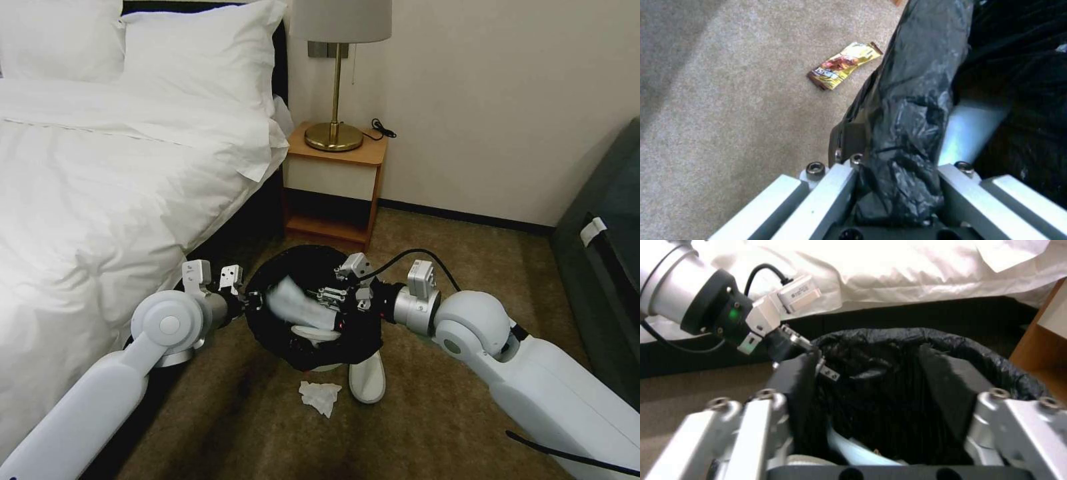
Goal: Pick up the trash bin, then pick up the garbage on the floor and place it into the trash bin.
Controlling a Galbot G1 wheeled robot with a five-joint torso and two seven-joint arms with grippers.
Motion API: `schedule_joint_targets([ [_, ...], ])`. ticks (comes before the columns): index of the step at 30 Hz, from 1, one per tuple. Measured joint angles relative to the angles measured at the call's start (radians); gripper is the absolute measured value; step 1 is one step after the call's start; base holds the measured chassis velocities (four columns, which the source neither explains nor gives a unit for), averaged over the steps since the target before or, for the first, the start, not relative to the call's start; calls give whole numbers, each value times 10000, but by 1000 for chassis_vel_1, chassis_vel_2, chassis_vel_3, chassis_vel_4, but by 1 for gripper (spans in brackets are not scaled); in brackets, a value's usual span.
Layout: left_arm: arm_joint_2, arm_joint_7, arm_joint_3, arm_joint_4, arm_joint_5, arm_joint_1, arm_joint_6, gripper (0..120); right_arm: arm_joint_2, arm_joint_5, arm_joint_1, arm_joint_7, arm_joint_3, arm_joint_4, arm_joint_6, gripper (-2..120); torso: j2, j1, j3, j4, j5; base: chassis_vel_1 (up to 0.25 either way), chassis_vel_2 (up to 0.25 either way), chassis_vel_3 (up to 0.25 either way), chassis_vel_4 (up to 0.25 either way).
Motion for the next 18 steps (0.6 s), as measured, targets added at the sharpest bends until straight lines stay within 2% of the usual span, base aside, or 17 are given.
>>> schedule_joint_targets([
  [1, 0, 0, 0, 0, 0, 0, 0, 0, 0, 0, 0, 0, 0, 0, 0, 67, 0, 0, 0, 0, 0, 0, 0, 0, 0],
  [3, -18, 2, 0, 5, 1, -11, 0, 0, 58, 80, 54, 108, 69, 21, 22, 77, 0, 0, 0, -1, 0, 0, 0, 0, 0],
  [6, -21, 3, 0, 8, 3, -16, 1, 0, 91, 144, 103, 177, 116, 25, 28, 82, 0, 0, 0, 0, 0, 0, 0, 0, 0],
  [9, -22, 5, -14, 35, 11, -22, 0, 0, 287, 482, 475, 439, 517, -100, 20, 98, 0, 0, 0, 0, -1, 0, 0, 0, 0],
  [18, -9, 9, -210, 23, 17, 19, 1, 0, 319, 567, 712, 543, 1684, -1169, 50, 100, 0, 0, 0, 1, -1, 0, 0, 0, 0],
])
